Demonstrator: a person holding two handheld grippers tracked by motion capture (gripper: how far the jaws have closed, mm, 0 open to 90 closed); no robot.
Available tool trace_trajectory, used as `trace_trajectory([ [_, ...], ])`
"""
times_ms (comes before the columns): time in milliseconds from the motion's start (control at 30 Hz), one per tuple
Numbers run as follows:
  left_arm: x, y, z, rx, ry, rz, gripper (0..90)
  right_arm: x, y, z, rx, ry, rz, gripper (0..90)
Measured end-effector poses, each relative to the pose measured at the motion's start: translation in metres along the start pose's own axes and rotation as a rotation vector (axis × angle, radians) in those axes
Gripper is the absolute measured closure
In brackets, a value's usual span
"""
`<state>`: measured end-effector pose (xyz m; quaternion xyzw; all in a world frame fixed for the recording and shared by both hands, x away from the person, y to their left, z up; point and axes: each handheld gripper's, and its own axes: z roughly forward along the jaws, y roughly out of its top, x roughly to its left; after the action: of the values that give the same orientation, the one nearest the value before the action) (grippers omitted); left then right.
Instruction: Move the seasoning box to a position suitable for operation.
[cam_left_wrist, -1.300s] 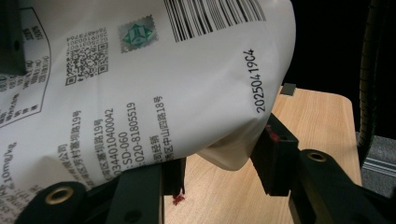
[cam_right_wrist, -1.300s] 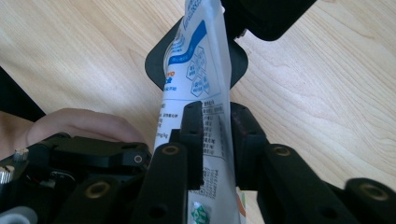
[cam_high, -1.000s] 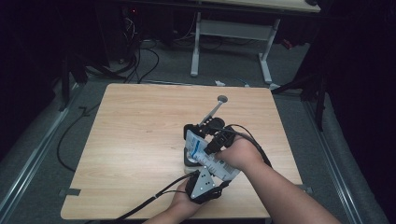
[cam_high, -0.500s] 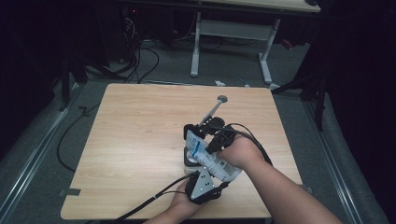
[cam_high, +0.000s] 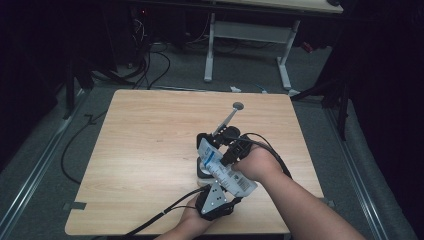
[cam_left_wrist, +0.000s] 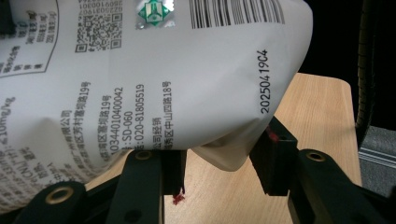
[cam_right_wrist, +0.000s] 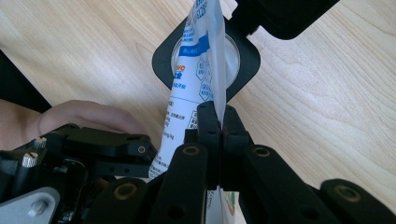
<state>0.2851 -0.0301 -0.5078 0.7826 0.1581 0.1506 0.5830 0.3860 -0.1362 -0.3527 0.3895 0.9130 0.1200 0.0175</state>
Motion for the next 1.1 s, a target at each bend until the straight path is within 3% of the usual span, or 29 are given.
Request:
trace_trajectory([
  [267, 0.001, 0.0, -0.003, -0.005, -0.002, -0.006, 59.0, 0.002, -0.001, -0.004, -0.012, 0.001, 0.007, 90.0],
  [500, 0.004, -0.001, -0.009, -0.013, -0.022, -0.052, 51.4, 0.002, -0.004, -0.013, -0.06, 0.012, 0.029, 90.0],
  [633, 0.005, -0.003, -0.014, -0.013, -0.032, -0.058, 48.4, 0.0, -0.007, -0.016, -0.084, 0.01, 0.027, 90.0],
  [900, 0.011, -0.009, -0.023, -0.008, -0.032, -0.089, 45.3, -0.006, -0.018, -0.027, -0.117, -0.007, 0.052, 90.0],
  [1100, 0.015, -0.013, -0.032, 0.002, -0.025, -0.086, 44.7, -0.014, -0.027, -0.032, -0.129, -0.019, 0.068, 90.0],
])
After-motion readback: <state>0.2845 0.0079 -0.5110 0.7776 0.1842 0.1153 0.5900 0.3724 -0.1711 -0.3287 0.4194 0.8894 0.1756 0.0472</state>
